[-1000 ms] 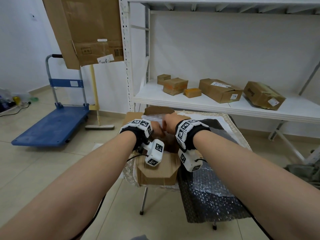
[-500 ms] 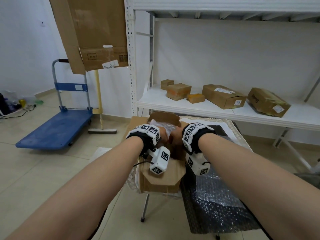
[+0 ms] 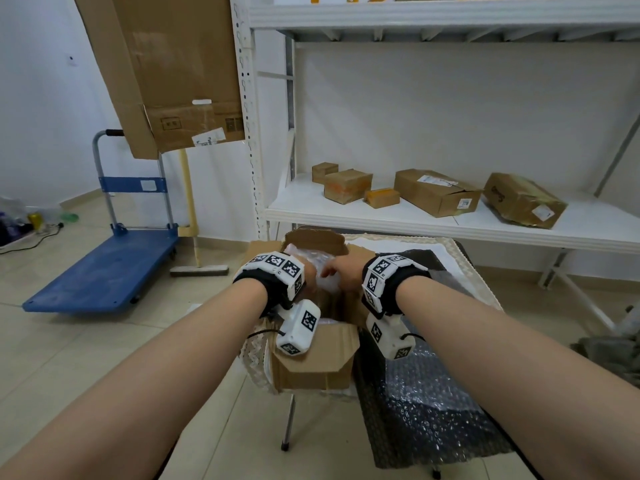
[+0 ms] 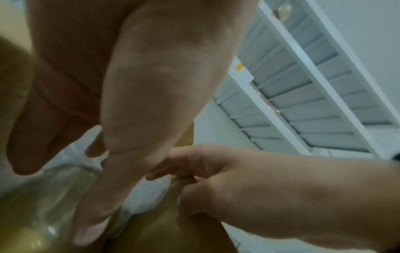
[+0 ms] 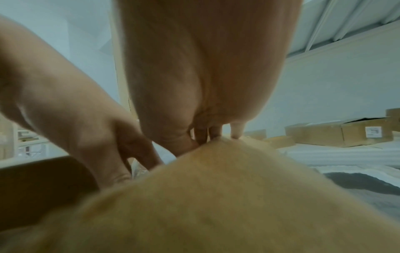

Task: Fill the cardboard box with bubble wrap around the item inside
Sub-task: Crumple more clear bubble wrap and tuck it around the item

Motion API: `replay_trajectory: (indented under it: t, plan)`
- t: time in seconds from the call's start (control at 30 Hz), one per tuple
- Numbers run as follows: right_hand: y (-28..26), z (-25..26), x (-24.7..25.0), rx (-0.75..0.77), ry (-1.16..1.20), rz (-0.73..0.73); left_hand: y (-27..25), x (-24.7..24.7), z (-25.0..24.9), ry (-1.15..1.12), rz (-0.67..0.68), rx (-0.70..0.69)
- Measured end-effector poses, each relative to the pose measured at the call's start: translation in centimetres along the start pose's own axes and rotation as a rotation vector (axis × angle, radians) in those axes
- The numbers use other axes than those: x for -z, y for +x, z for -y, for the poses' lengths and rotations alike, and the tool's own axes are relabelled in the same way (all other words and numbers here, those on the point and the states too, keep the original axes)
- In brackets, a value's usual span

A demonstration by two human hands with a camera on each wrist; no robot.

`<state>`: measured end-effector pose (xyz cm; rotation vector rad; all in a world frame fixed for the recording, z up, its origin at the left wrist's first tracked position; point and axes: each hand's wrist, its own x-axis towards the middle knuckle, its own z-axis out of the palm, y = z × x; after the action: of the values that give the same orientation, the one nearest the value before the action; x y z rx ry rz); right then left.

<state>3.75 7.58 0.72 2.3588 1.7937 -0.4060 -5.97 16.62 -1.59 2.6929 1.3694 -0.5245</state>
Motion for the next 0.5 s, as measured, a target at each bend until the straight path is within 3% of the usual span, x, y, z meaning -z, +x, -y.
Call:
replay_trajectory:
  t: [0.03, 0.17, 0.23, 0.5]
  plan:
    - [-0.1, -0.1, 0.0, 0.003, 0.013, -0.006, -0.2, 0.5, 0.2, 0.01, -0.02, -0.001]
    - [-0.5, -0.4, -0.3, -0.008, -0.035, -0.106, -2.8, 4.3, 1.1, -0.144, -0.198, -0.299]
    - [-0.6, -0.7, -0.6, -0.006, -0.039, -0.12, -3.0, 5.0, 1.3, -0.102, -0.252, -0.388]
    - [-0.1, -0.8, -2.0, 0.023, -0.119, -0.104, -1.3, 4.7, 1.8, 0.212, -0.006, -0.309]
